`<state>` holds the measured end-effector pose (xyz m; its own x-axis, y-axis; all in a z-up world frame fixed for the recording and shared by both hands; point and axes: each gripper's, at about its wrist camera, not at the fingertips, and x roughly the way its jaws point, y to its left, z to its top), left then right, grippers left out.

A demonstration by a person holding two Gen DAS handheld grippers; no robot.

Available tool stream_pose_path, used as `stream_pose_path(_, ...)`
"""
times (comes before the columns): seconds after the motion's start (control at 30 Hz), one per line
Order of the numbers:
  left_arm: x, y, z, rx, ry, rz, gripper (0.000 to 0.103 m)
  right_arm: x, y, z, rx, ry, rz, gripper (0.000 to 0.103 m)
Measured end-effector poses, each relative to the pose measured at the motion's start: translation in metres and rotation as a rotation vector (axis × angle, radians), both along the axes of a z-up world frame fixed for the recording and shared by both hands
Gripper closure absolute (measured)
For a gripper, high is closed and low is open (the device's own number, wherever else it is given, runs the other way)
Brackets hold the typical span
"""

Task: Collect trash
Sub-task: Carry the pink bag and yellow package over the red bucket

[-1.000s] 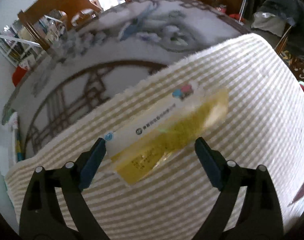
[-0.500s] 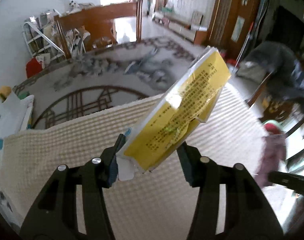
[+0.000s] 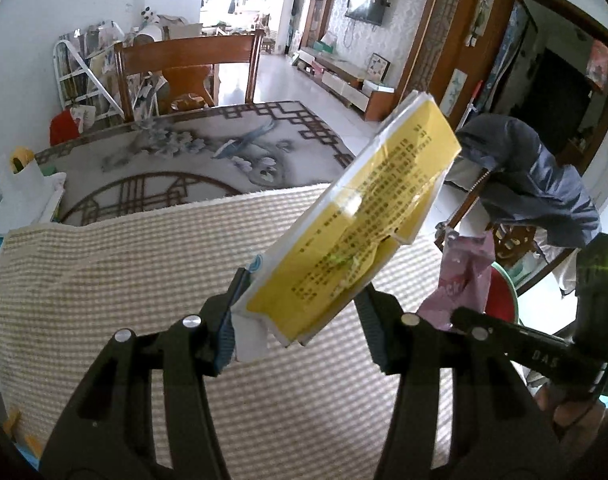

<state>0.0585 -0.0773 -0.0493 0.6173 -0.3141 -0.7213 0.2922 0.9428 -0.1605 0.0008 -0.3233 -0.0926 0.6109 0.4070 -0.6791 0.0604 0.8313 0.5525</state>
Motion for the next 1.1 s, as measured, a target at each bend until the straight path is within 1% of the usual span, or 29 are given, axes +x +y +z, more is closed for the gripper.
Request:
stream_pose_path(0.23,-0.014,-0.021,0.003,-0.001,-0.002,-0.027,0.052,-0.017,-0.025,0.002,0.006,-0.005,-0.05,0.083)
stream_pose_path(0.33,-0.019,-0.037,0.003,-0.004,0.002,-0.048,0.052,-0.025,-0.041,0.003,0.007,-0.008,-0.073,0.083)
stream_pose_path(0.53,-0.024,-0.085,-0.006,-0.034,0.046,-0.105,0.052,-0.037,-0.089,0.002,0.002,0.004,-0.151,0.083)
stream_pose_path(0.63,-0.025,-0.12,-0.014,-0.063,0.085,-0.147,0.052,-0.043,-0.124,-0.001,-0.012,0.018,-0.206,0.083)
stream_pose_path(0.73,-0.026,-0.167,-0.023,-0.076,0.111,-0.21,0.052,-0.052,-0.164,-0.006,-0.033,0.04,-0.268,0.083)
stream_pose_path(0.83,-0.024,-0.213,-0.032,-0.076,0.132,-0.26,0.052,-0.063,-0.207,-0.015,-0.056,0.068,-0.332,0.083)
stream_pose_path(0.97,-0.023,-0.269,-0.042,-0.073,0.154,-0.321,0.052,-0.072,-0.251,-0.03,-0.066,0.108,-0.387,0.083)
stream_pose_path(1.1,-0.023,-0.317,-0.049,-0.059,0.15,-0.379,0.049,-0.074,-0.281,-0.039,-0.088,0.125,-0.407,0.082)
